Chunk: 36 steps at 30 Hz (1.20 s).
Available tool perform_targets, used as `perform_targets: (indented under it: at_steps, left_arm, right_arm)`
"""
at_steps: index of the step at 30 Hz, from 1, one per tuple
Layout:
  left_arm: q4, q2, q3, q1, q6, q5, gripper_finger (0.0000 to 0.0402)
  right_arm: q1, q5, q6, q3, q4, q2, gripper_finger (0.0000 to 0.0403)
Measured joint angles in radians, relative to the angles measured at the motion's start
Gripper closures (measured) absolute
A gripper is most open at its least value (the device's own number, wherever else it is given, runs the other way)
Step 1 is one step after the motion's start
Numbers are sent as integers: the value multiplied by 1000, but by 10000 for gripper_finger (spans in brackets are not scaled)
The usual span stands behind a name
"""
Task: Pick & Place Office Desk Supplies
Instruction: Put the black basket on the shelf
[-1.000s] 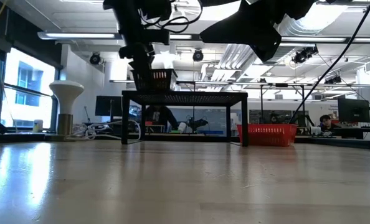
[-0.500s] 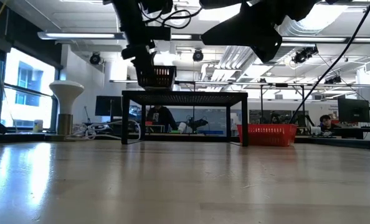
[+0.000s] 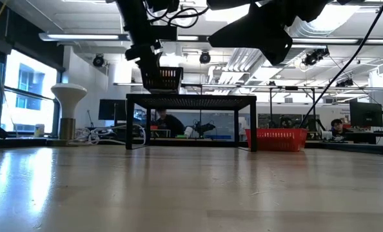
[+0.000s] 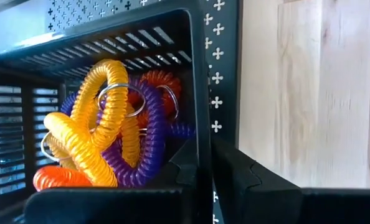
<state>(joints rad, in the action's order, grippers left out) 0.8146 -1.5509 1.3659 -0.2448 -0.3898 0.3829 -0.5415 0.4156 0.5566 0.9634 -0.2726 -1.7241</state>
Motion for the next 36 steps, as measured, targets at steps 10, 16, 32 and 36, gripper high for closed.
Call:
perform_targets:
  at_steps: [10, 16, 32, 36]
  left_arm:
    - [21, 1, 0, -2, 10, 8, 371]
    - [19, 1, 0, -7, 21, 8, 371]
    - [11, 1, 0, -30, 102, 36, 371]
    - [10, 1, 0, -28, 126, 36, 371]
  right_arm:
    - [-3, 0, 0, 0, 0, 0, 203]
    - [-3, 0, 0, 0, 0, 0, 203]
    - [-3, 0, 15, 0, 0, 0, 203]
    - [-3, 0, 15, 0, 0, 0, 203]
